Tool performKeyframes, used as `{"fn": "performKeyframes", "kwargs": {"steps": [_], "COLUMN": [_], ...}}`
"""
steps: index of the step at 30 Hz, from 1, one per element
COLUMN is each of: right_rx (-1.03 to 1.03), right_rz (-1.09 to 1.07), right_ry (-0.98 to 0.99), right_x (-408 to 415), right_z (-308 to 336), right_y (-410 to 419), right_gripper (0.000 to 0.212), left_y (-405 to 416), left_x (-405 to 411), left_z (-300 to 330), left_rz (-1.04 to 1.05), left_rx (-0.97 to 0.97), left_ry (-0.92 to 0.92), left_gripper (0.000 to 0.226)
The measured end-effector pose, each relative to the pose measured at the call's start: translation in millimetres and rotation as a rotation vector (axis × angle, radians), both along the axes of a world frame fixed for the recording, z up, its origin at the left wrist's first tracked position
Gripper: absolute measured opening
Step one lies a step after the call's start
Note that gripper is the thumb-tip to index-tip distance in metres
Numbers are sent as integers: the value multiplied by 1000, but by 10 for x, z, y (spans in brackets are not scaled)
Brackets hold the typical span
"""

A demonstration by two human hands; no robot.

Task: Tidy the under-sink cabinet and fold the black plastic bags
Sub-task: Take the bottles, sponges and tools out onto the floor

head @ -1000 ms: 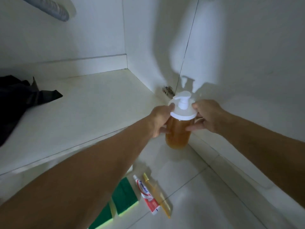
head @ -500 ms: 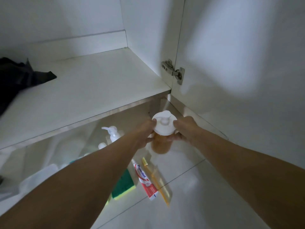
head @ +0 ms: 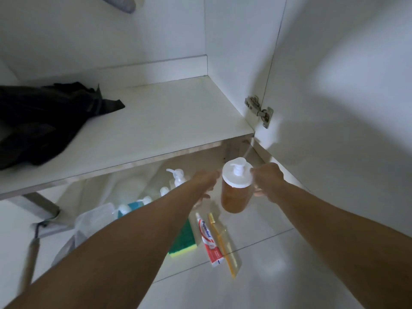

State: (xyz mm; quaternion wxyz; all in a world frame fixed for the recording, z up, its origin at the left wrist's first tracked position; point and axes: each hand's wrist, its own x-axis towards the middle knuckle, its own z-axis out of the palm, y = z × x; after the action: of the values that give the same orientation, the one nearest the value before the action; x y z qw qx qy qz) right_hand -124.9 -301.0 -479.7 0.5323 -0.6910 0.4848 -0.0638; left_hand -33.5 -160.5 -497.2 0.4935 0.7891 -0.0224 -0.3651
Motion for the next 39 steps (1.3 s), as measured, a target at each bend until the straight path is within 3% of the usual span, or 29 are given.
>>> {"fn": "performKeyframes", "kwargs": {"steps": [3, 7, 10, 17, 21, 27, 33, 35, 39], "right_rx": [-282, -398, -405, -301, -280, -256, -301, -405, -817], "right_rz": [130, 208, 288, 529, 664, 784, 871, 940, 1196], "right_ry": [45, 12, -58, -188, -241, -250, -217, -215, -167], "right_x": [64, 216, 346, 721, 1084, 1841, 2809, 3122, 3721], "right_z": [282, 682, 945, 1523, 1697, 1685, 1392, 1317, 1206], "right_y": [31, 130, 336, 1062, 1459, 2043, 2436, 2513, 2620], "right_gripper": [30, 17, 29, 23, 31, 24, 38, 40, 56], "left_y": [255, 584, 859, 1612, 2113, 2791, 3247, 3373, 3626], "left_x": [34, 34, 0, 74, 313, 898, 1554, 1764, 2292], "left_z": [304, 721, 967, 1570, 1786, 1799, 1456, 1390, 1327], "left_rz": [-6, 68, 125, 264, 318, 366, 454, 377, 184], "left_rx": [26, 40, 92, 245, 405, 600, 531, 641, 806], "left_ry": [-37, -132, -177, -320, -405, -486, -489, -568, -689], "left_gripper": [24, 21, 25, 32, 38, 62, 79, 92, 137]}}
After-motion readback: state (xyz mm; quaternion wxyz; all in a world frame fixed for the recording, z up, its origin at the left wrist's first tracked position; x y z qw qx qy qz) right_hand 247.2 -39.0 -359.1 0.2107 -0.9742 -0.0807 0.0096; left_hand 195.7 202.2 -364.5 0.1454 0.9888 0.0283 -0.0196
